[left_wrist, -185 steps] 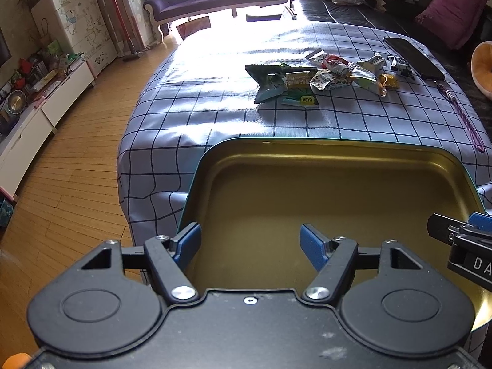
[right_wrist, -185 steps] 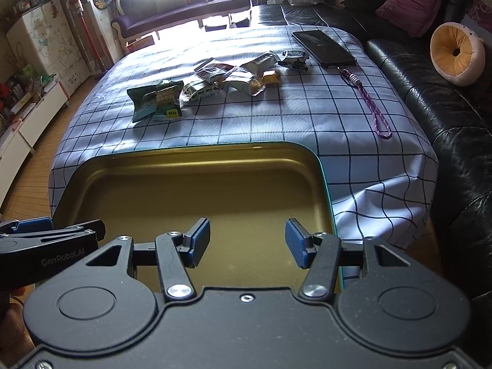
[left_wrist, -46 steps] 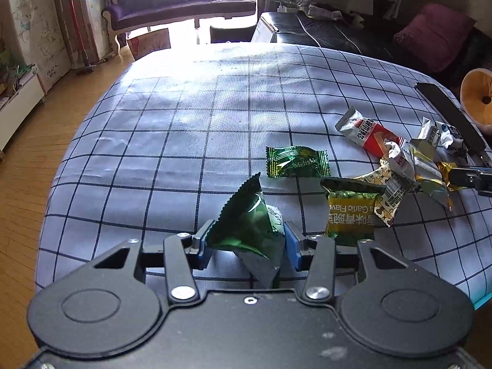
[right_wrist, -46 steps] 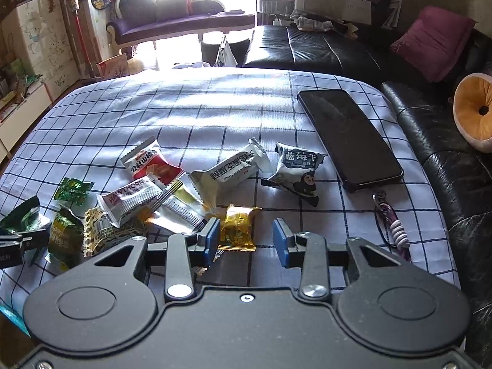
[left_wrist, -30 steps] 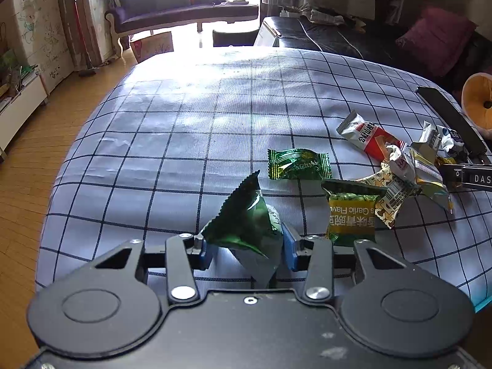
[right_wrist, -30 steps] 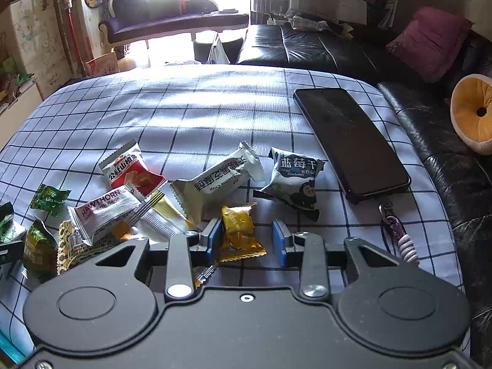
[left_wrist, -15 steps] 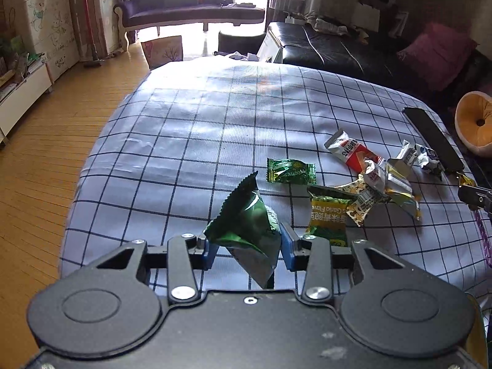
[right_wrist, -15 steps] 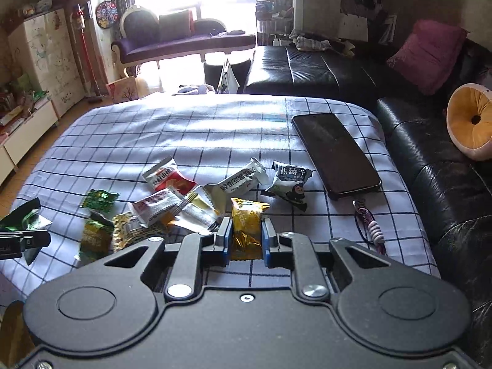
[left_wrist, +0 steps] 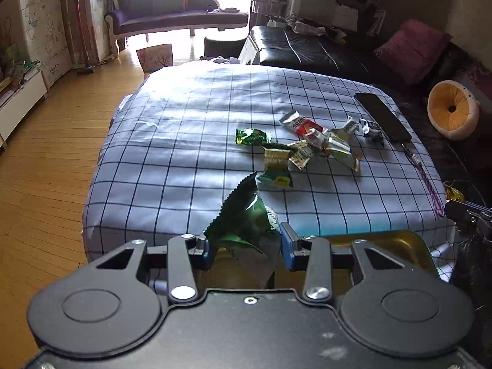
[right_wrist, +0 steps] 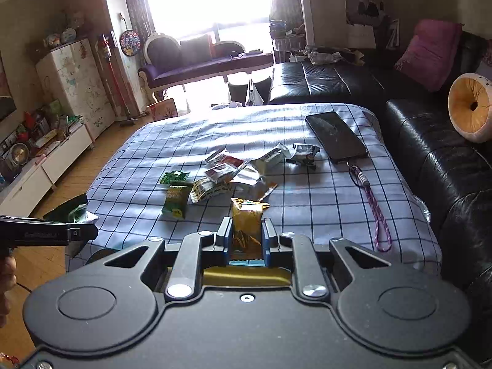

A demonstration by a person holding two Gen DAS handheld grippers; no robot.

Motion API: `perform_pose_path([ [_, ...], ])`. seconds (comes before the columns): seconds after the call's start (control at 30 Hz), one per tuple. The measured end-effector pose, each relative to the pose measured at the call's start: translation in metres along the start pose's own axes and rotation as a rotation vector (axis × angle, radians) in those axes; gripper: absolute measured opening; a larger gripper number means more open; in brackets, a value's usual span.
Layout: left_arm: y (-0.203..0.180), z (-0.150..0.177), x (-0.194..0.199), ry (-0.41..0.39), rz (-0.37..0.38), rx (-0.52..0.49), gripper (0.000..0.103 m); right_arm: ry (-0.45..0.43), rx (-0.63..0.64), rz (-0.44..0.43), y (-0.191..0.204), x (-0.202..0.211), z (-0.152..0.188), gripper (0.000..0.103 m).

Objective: Organize snacks
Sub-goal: 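Carry both snacks over the tray and open the right tool to drop the yellow candy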

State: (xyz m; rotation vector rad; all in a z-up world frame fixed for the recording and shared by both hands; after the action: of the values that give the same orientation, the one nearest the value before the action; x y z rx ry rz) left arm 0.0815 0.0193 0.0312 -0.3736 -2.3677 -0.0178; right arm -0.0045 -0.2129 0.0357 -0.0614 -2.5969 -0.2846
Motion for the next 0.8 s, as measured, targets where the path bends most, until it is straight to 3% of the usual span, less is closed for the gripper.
perform_pose_path([
  [0.4, -0.012, 0.060, 0.019, 0.123, -0.013, 0.043, 0.041, 0.127, -0.030, -0.023, 0.005, 0.018, 0.052, 0.027],
  [0.8, -0.019, 0.085, 0.019, 0.199, -0.010, 0.036, 0.041, 0.137, -0.004, -0.056, 0.014, 0.021, 0.059, 0.027],
])
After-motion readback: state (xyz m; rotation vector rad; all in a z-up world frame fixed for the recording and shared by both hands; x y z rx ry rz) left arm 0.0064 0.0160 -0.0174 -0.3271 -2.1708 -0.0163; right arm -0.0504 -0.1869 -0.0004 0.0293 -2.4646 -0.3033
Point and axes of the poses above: each gripper's, at about its wrist camera, not at the fingertips, and x roughly against the way its jaws point, y to its left, z to its underside, the point moved 1 cm from there along -x, roughly the way its jaws point, and after that the axes turned 7 degrees about -y, right-handed, at the moved point
